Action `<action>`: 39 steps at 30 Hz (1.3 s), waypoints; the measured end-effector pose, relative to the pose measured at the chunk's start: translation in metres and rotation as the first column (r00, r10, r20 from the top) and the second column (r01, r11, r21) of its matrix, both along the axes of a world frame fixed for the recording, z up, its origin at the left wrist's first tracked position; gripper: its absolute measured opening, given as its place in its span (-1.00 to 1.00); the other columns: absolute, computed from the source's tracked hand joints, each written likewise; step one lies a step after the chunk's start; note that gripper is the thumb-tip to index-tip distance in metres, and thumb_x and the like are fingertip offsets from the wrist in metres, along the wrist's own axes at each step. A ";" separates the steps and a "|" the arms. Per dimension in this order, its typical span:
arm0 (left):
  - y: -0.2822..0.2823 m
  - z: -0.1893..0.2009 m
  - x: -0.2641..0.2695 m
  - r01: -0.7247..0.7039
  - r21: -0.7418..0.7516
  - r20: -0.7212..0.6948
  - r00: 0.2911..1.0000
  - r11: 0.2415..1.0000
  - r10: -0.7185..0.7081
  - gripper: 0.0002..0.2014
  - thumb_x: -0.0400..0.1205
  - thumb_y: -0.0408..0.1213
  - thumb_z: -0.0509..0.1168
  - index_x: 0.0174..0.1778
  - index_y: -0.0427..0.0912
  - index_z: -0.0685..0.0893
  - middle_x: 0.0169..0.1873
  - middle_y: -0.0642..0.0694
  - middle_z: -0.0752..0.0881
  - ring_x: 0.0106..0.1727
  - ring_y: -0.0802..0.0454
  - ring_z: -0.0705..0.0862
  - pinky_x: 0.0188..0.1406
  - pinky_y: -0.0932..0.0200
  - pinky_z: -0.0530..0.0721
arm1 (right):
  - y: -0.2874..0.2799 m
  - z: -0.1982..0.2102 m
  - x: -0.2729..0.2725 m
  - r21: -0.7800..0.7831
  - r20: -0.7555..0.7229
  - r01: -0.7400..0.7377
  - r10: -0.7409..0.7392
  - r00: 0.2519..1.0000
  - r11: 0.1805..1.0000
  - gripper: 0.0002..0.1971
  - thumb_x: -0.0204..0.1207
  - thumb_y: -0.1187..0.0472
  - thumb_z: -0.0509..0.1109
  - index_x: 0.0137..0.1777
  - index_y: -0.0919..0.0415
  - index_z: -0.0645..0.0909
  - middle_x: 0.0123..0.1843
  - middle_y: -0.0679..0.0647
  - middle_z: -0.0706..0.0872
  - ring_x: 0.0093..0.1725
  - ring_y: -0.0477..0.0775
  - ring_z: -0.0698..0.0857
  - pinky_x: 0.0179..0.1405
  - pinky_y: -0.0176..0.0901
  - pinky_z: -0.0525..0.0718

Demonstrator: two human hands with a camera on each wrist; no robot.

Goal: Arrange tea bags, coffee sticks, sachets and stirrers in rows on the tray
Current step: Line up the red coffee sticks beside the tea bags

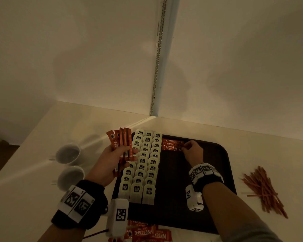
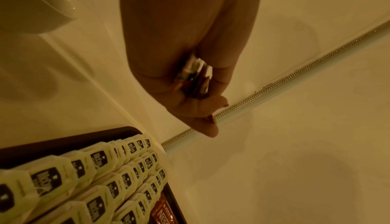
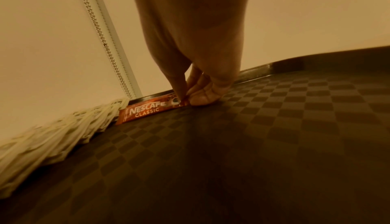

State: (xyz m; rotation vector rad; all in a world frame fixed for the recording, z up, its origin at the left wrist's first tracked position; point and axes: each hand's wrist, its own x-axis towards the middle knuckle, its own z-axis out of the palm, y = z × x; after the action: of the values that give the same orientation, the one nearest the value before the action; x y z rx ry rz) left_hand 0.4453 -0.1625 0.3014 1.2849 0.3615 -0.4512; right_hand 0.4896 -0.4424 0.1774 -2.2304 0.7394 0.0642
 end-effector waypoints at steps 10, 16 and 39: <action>-0.004 0.004 0.003 0.084 0.140 0.113 0.988 0.987 -0.100 -0.91 0.59 -0.36 0.36 -0.02 -0.21 0.71 -0.30 -0.04 0.78 -0.40 0.12 0.68 -0.57 0.38 0.49 | 0.029 0.056 -0.010 0.156 0.251 -0.106 0.064 0.966 0.982 -0.81 0.59 0.17 0.33 0.14 0.22 0.56 0.05 0.05 0.66 0.05 0.02 0.64 0.08 -0.09 0.68; -0.011 0.011 0.001 0.143 0.331 0.228 0.947 0.933 -0.226 -0.85 0.43 -0.39 0.53 -0.30 -0.13 0.67 -0.39 0.04 0.72 -0.30 0.10 0.64 -0.27 0.19 0.57 | 0.083 0.132 -0.041 0.588 0.351 -0.505 0.364 0.863 0.632 -0.81 0.56 0.12 0.33 0.07 0.20 0.61 -0.12 0.06 0.69 -0.26 -0.06 0.70 -0.22 -0.30 0.67; -0.014 0.026 -0.015 -0.029 0.038 0.345 0.939 0.999 0.014 -0.89 0.45 -0.39 0.48 -0.14 -0.25 0.73 -0.30 -0.17 0.78 -0.28 0.03 0.78 -0.23 0.31 0.73 | 0.102 0.140 -0.059 0.409 0.571 -0.604 0.324 0.754 0.684 -0.83 0.47 0.37 0.44 0.05 0.27 0.72 -0.01 0.16 0.77 -0.08 -0.06 0.71 -0.16 -0.27 0.68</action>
State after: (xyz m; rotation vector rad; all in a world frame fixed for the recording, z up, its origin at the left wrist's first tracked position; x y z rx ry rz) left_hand 0.4302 -0.1765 0.3274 1.3712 0.0895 -0.1931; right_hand 0.4310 -0.3401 0.3173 -1.6783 -0.1558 0.0126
